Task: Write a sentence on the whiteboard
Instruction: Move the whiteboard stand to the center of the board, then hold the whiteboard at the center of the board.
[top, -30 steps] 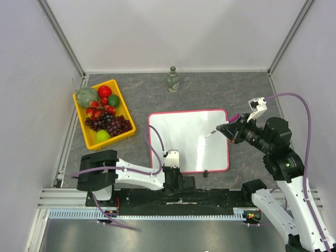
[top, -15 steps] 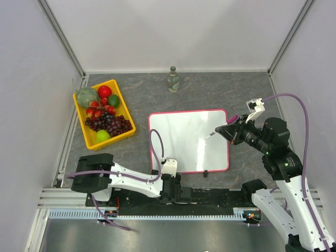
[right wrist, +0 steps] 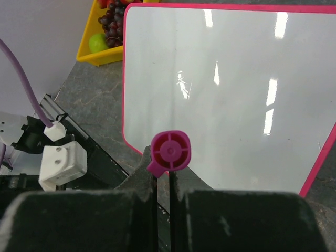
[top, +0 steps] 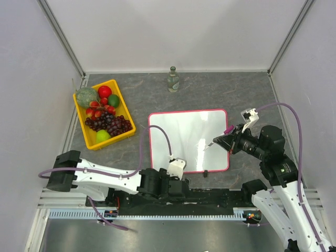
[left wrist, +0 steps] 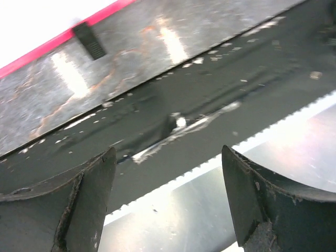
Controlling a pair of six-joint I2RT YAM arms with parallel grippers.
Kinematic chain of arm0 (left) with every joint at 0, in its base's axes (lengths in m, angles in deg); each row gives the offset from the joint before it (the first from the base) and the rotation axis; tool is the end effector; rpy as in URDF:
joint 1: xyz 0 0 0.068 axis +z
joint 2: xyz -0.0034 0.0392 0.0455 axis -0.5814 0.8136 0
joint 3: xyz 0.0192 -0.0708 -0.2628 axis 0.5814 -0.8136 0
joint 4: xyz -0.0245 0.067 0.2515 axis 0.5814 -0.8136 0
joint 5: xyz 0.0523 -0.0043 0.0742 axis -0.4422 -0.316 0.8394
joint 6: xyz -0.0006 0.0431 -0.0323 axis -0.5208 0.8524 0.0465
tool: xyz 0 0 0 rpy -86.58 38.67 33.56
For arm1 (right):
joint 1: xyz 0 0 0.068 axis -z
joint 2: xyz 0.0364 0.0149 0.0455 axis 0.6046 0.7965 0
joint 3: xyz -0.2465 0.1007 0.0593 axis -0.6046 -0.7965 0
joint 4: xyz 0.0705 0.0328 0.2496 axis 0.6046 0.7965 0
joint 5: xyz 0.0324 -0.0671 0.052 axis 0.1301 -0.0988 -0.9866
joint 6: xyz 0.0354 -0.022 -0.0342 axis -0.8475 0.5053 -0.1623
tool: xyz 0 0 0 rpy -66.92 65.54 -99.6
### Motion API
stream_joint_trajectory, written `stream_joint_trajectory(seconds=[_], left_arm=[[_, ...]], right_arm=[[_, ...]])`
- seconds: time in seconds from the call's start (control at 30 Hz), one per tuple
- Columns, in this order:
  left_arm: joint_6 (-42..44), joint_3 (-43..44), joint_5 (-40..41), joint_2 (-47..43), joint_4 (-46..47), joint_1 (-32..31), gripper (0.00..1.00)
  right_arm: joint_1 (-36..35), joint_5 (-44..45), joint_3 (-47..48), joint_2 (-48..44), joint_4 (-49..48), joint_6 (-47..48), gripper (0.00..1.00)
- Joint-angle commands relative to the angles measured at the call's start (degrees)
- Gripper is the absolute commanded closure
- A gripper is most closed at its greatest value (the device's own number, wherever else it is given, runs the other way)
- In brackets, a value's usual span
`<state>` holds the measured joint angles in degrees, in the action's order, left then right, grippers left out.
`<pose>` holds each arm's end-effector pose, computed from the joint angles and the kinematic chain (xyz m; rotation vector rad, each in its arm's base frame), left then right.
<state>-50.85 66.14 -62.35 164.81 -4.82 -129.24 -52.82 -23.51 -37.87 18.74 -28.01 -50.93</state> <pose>-0.0029 -0.2575 0.2164 0.4754 2.6364 -0.3739 0.1136 0.0500 0.3248 -0.1354 1.9889 1.0135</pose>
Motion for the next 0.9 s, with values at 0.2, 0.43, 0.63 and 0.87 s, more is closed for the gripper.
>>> stream_joint_trajectory(seconds=[0.2, 0.43, 0.63, 0.87], left_arm=[[12.5, -1.7, -2.7, -13.0, 12.1, 1.4, 0.09], [19.1, -7.6, -7.4, -23.0, 19.2, 10.4, 0.09], [28.4, -6.0, -17.7, -25.8, 19.1, 24.5, 0.09], [36.2, -1.5, -27.0, -24.6, 18.8, 38.2, 0.07]], right_arm=[[0.1, -1.6, -3.7, -6.7, 3.5, 2.9, 1.00], [0.1, -1.8, -5.6, -8.2, 4.0, 4.2, 1.00], [0.1, -2.3, -6.8, -7.0, 0.1, 4.2, 1.00], [0.1, -3.4, -9.0, -3.8, -6.8, 1.6, 1.00]])
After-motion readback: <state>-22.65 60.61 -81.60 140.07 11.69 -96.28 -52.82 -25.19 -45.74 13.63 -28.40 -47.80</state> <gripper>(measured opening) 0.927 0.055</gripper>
